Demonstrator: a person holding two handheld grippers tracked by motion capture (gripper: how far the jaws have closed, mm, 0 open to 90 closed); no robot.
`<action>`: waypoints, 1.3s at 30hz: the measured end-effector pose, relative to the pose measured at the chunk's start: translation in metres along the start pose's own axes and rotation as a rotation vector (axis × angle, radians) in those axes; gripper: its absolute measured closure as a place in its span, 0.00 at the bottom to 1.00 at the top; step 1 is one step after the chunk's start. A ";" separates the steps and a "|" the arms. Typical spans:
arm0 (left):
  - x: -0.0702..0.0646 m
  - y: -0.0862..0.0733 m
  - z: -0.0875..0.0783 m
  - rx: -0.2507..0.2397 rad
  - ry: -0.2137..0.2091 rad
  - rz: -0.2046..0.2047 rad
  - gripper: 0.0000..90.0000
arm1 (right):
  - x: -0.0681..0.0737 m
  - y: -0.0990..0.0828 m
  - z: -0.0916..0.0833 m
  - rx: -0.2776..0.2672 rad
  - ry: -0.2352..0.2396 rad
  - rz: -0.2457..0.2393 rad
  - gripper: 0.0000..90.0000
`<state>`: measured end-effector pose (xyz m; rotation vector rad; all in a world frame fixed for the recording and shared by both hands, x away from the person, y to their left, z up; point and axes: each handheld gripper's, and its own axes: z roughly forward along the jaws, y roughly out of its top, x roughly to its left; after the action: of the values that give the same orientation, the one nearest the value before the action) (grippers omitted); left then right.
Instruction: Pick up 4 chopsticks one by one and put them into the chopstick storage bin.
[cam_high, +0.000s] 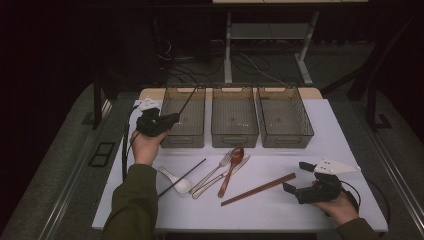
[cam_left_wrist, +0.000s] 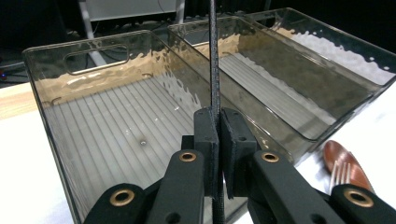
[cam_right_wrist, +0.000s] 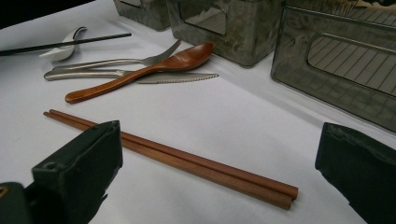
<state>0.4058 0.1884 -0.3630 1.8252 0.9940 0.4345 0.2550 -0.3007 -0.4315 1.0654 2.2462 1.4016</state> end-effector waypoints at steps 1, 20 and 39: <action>0.001 0.001 0.001 0.003 0.003 0.001 0.94 | 0.000 0.000 0.000 -0.001 0.000 0.001 0.01; 0.033 0.014 0.022 0.021 0.074 -0.027 0.94 | 0.002 0.000 0.000 -0.003 0.001 -0.005 0.01; 0.033 0.007 0.048 0.086 0.097 -0.027 0.94 | 0.002 0.000 -0.001 -0.003 0.003 -0.005 0.01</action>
<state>0.4610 0.1843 -0.3830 1.8798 1.1173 0.4740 0.2536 -0.2999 -0.4308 1.0564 2.2467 1.4044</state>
